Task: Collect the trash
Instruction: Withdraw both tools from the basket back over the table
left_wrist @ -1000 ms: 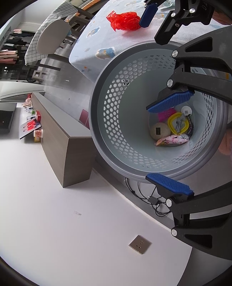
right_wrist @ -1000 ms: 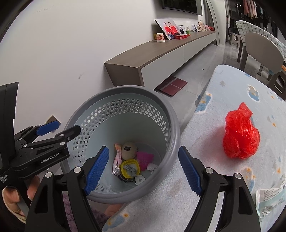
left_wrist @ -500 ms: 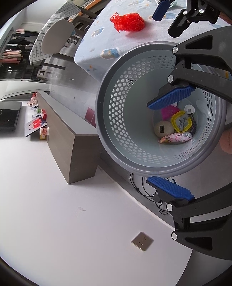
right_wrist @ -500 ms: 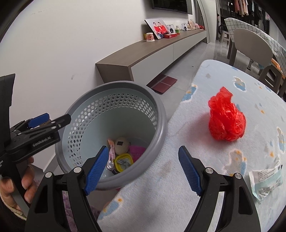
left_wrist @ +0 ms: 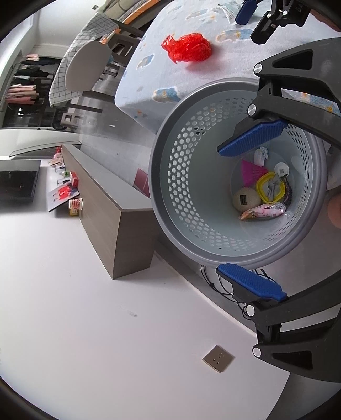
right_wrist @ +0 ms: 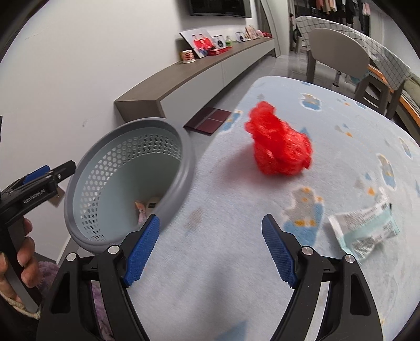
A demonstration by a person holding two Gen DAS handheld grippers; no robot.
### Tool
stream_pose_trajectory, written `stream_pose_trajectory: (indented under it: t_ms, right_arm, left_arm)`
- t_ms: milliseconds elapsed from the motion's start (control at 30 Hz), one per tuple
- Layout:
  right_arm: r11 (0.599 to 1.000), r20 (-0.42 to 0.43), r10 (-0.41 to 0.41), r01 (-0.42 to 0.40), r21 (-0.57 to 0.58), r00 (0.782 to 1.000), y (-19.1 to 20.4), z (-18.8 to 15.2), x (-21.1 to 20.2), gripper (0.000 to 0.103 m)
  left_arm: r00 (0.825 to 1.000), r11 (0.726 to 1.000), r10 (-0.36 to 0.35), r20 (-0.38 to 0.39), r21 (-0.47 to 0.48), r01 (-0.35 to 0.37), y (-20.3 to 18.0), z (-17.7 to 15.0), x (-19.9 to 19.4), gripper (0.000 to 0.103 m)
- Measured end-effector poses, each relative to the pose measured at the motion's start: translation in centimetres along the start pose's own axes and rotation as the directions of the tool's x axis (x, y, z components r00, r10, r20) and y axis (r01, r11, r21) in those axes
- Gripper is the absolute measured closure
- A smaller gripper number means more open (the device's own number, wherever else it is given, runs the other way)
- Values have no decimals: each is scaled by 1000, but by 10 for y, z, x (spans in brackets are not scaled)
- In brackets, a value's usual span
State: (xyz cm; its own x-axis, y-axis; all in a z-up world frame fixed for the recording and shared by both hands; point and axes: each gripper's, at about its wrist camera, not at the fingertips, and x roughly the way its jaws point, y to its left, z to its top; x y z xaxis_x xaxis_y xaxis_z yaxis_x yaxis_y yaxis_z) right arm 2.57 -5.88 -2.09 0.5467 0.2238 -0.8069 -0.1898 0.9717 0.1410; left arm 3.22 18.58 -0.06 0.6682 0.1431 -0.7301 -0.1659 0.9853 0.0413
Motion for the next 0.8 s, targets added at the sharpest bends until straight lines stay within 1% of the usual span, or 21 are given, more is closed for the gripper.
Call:
stream_pose_trajectory:
  t_ms: [133, 333, 467, 633, 733, 800]
  right_arm:
    - [998, 11, -47, 47, 36, 999, -19, -12, -13, 26]
    - [987, 18, -120, 118, 109, 993, -52, -34, -35, 26]
    - [971, 20, -164, 158, 182, 986, -80, -49, -47, 26]
    - [942, 4, -219, 210, 264, 976, -109, -59, -49, 26]
    - [929, -10, -221, 214, 303, 975, -123, -60, -46, 26]
    - [921, -21, -237, 232, 314, 971, -129, -60, -42, 26]
  left_arm:
    - [1000, 1000, -18, 8, 16, 18, -6, -1, -3, 13]
    - [999, 999, -40, 14, 37, 40, -17, -3, -8, 12]
    - [998, 997, -54, 25, 56, 53, -26, -5, -12, 11]
    - [996, 992, -83, 31, 94, 80, -47, -9, -16, 10]
    - [993, 988, -108, 38, 117, 103, -61, -12, -20, 10]
    - [991, 984, -124, 40, 133, 117, -71, -15, -22, 9]
